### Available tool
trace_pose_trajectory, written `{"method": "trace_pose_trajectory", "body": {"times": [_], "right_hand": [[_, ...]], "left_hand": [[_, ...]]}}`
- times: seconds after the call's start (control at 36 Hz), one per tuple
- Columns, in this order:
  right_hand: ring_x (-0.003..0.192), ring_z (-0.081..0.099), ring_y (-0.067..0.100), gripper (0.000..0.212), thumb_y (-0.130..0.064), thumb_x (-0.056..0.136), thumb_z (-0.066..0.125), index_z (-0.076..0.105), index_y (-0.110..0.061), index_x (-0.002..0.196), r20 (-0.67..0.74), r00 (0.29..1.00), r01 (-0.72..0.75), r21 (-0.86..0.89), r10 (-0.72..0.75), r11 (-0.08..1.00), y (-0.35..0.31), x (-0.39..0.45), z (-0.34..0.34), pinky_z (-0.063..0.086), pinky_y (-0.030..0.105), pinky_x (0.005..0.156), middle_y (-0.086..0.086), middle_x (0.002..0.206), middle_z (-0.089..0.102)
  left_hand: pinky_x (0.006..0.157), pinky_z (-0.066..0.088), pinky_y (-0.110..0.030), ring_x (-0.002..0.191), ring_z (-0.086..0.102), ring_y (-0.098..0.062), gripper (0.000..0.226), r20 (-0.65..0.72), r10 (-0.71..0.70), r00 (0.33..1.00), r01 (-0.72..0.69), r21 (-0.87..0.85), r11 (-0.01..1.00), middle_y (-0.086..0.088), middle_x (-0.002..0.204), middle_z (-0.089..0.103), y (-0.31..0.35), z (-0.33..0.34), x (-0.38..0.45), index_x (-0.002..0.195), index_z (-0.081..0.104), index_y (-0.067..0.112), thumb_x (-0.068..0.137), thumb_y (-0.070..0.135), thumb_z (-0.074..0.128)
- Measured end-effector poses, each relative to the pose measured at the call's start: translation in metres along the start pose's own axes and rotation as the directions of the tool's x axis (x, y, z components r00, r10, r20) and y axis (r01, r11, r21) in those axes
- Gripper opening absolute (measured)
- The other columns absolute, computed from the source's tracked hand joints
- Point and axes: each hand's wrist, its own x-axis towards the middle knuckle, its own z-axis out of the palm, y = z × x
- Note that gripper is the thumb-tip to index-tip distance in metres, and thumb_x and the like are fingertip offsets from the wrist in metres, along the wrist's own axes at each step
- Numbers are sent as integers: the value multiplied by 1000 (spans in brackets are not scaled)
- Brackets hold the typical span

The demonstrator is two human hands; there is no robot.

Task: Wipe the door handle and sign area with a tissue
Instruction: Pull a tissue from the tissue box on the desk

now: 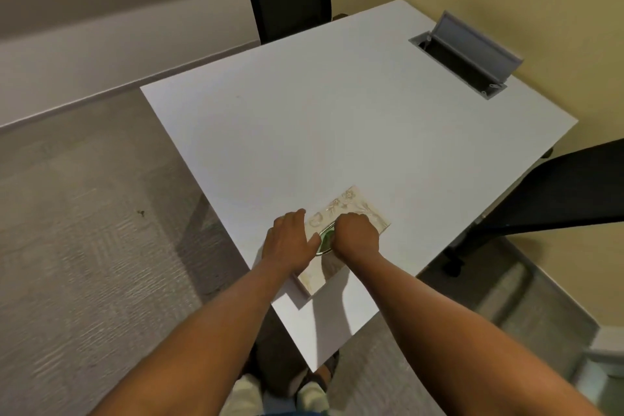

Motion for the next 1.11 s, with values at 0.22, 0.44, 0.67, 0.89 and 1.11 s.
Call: {"method": "trace_pose_trajectory", "body": {"times": [0.22, 0.44, 0.67, 0.89, 1.11], "right_hand": [[103, 58, 26, 14, -15, 88, 56, 65, -11, 98, -17, 998, -65, -32, 64, 997, -5, 9, 11, 46, 33, 75, 7, 100, 67], [104, 52, 26, 10, -15, 82, 56, 56, -22, 76, -55, 995, -94, -100, 88, 991, -9, 11, 23, 32, 44, 89, -1, 80, 64], [103, 50, 27, 13, -13, 81, 55, 50, -21, 71, -51, 994, -104, -63, 101, 993, -9, 13, 26, 32, 44, 86, 0, 76, 57], [102, 50, 27, 14, -16, 83, 56, 70, -15, 84, -97, 989, -115, -4, 114, 993, -9, 12, 29, 33, 43, 83, 3, 87, 66], [104, 50, 27, 12, -12, 84, 56, 67, -15, 86, -79, 992, -104, -90, 97, 991, -10, 8, 24, 34, 45, 87, 3, 88, 64]], "left_hand": [[91, 51, -44, 113, 59, -30, 51, 51, 55, 997, -55, 5, 998, -6, 126, 63, 2, 6, 4, 133, 51, 20, 91, 48, 60], [100, 45, -44, 127, 49, -31, 66, 47, 9, 999, -9, 10, 1000, -9, 138, 55, 4, 8, 6, 149, 40, 16, 93, 40, 63], [99, 46, -44, 126, 49, -30, 65, 40, -15, 999, 14, 27, 1000, -9, 137, 55, 6, 8, 9, 146, 40, 16, 92, 40, 66], [103, 45, -44, 130, 46, -30, 72, 32, -35, 999, 35, 18, 999, -9, 141, 53, 8, 8, 8, 149, 37, 15, 90, 41, 68], [101, 46, -44, 129, 46, -30, 68, 15, -31, 999, 31, 15, 999, -9, 140, 54, 8, 8, 8, 148, 38, 14, 91, 38, 68]]}}
